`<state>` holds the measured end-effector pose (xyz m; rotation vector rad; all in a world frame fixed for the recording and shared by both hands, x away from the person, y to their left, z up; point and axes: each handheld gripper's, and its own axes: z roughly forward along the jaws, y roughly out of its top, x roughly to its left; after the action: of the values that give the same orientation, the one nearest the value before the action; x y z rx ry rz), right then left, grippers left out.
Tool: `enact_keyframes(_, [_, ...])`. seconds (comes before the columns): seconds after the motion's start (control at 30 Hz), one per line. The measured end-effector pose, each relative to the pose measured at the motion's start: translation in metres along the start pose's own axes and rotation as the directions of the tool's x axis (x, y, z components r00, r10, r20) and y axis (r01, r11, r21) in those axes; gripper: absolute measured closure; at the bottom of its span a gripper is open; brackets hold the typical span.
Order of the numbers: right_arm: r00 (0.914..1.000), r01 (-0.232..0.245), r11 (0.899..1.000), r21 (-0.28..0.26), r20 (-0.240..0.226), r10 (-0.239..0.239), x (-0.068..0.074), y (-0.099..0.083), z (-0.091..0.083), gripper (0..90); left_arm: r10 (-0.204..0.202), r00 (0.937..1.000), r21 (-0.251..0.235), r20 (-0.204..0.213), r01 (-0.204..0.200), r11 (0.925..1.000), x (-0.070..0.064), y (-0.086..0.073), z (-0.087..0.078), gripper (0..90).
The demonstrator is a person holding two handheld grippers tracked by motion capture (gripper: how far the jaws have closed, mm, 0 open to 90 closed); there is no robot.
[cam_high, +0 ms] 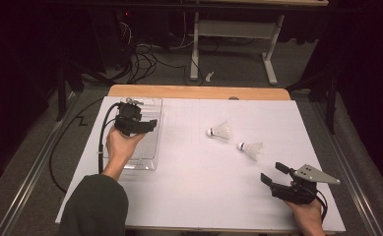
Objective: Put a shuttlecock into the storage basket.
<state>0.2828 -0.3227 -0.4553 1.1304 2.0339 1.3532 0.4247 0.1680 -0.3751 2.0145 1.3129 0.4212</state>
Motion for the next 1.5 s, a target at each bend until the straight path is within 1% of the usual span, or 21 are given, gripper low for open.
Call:
enact_keyframes(0.1, [1.0000,-0.002,1.000,-0.002,0.001,0.002,0.000,0.000,0.000,26.7,0.009,1.0000,-0.006,0.003,-0.009,0.9999,-0.001,-0.002,-0.003,36.5])
enact_keyframes(0.2, [1.0000,0.001,1.000,0.000,0.000,-0.001,0.000,0.000,0.000,26.8,0.008,0.9999,-0.035,0.008,-0.008,0.9993,-0.003,-0.004,-0.008,36.7])
enact_keyframes(0.23, [1.0000,0.001,1.000,0.000,0.000,-0.001,0.000,0.000,0.000,26.8,0.008,0.9999,-0.035,0.008,-0.008,0.9993,-0.003,-0.004,-0.008,36.7])
enact_keyframes(0.27, [1.0000,0.001,1.000,-0.001,0.000,-0.001,0.000,0.000,0.000,26.7,0.007,0.9999,-0.045,0.016,-0.006,0.9990,-0.004,-0.006,-0.011,36.8])
enact_keyframes(0.33, [1.0000,0.000,1.000,-0.002,0.000,0.000,0.000,0.000,0.000,26.7,0.009,0.9998,-0.054,0.015,-0.008,0.9985,-0.005,-0.007,-0.013,36.7])
enact_keyframes(0.47, [1.0000,0.000,1.000,-0.004,0.001,0.000,0.000,0.000,0.000,26.7,0.010,0.9995,-0.077,0.028,-0.008,0.9970,-0.007,-0.011,-0.018,36.7])
enact_keyframes(0.53, [1.0000,-0.002,1.000,-0.004,0.002,0.002,0.000,0.000,-0.001,26.8,0.011,0.9994,-0.078,0.034,-0.008,0.9969,-0.007,-0.012,-0.019,36.8])
enact_keyframes(0.6, [1.0000,0.000,1.000,-0.006,0.002,0.000,0.000,0.000,-0.001,26.8,0.012,0.9992,-0.093,0.038,-0.008,0.9956,-0.008,-0.014,-0.022,36.9])
enact_keyframes(0.93, [1.0000,0.002,1.000,-0.007,0.003,-0.002,0.000,0.000,-0.001,26.7,0.028,0.9984,-0.127,0.050,-0.022,0.9917,-0.012,-0.020,-0.030,36.8])
enact_keyframes(1.23, [1.0000,0.002,1.000,-0.006,0.003,-0.002,0.000,0.000,-0.001,26.7,0.027,0.9973,-0.151,0.068,-0.017,0.9884,-0.013,-0.029,-0.034,36.2])
enact_keyframes(1.3, [1.0000,0.001,1.000,-0.005,0.002,-0.001,0.000,0.000,-0.001,26.7,0.018,0.9968,-0.156,0.078,-0.005,0.9877,-0.013,-0.030,-0.035,36.0])
enact_keyframes(1.5, [1.0000,0.003,1.000,-0.004,0.002,-0.003,0.000,0.000,0.000,26.8,0.019,0.9966,-0.178,0.080,-0.005,0.9841,-0.014,-0.037,-0.038,35.1])
